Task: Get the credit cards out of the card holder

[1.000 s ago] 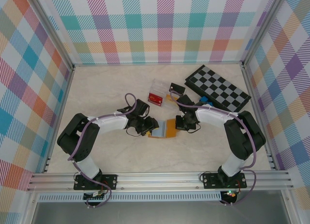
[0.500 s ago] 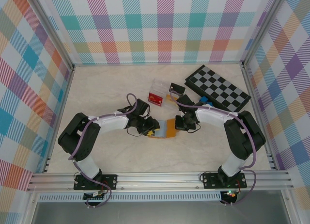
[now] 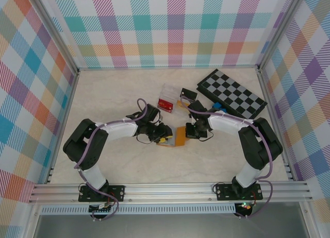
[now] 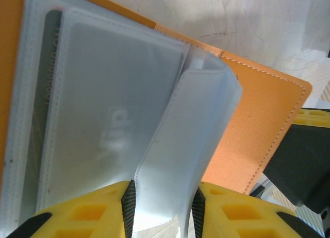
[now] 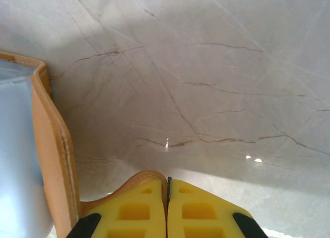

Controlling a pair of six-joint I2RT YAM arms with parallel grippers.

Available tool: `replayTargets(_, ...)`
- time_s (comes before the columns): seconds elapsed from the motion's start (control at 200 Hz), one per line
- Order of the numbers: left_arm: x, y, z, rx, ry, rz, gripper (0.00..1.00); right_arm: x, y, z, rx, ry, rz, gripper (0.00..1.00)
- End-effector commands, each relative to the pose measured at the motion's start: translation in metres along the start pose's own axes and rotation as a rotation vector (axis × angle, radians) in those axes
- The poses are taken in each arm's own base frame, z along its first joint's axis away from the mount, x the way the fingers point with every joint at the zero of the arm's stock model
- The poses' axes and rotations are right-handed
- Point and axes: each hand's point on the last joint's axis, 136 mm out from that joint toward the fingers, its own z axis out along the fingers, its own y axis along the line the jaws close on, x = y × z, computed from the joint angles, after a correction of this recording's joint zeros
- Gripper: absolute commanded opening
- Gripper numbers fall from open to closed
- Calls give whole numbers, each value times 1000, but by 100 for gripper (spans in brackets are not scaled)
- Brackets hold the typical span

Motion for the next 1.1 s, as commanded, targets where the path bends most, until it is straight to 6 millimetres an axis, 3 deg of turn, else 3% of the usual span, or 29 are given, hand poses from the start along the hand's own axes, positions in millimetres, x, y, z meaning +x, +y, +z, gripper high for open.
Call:
replayTargets(0.0,0,-12,4,31,17,40,36,0,13,0,-73,13,-29,6)
replayTargets(0.12,-1,-14,6,45,20,45,40,2,24,0,-140,28,-47,6)
replayTargets(0.215,1,-27,5,117,34,51,45,4,31,1,-177,41,-55,6)
replayTargets(0.435,2,-44,-7,173,17,78,56,6,28,7,-166,60,-39,7)
replayTargets(0.58,3,-47,-10,186,16,84,49,2,26,-1,-148,27,-3,14)
replayTargets(0.775,3,-51,-14,196,6,90,48,-7,15,-19,-83,-55,32,27)
replayTargets(0.965,3,-43,-1,173,28,72,41,-11,10,-42,-73,-148,50,35)
replayTargets(1.095,4,-37,8,152,45,62,36,-12,21,-59,-148,-188,28,36)
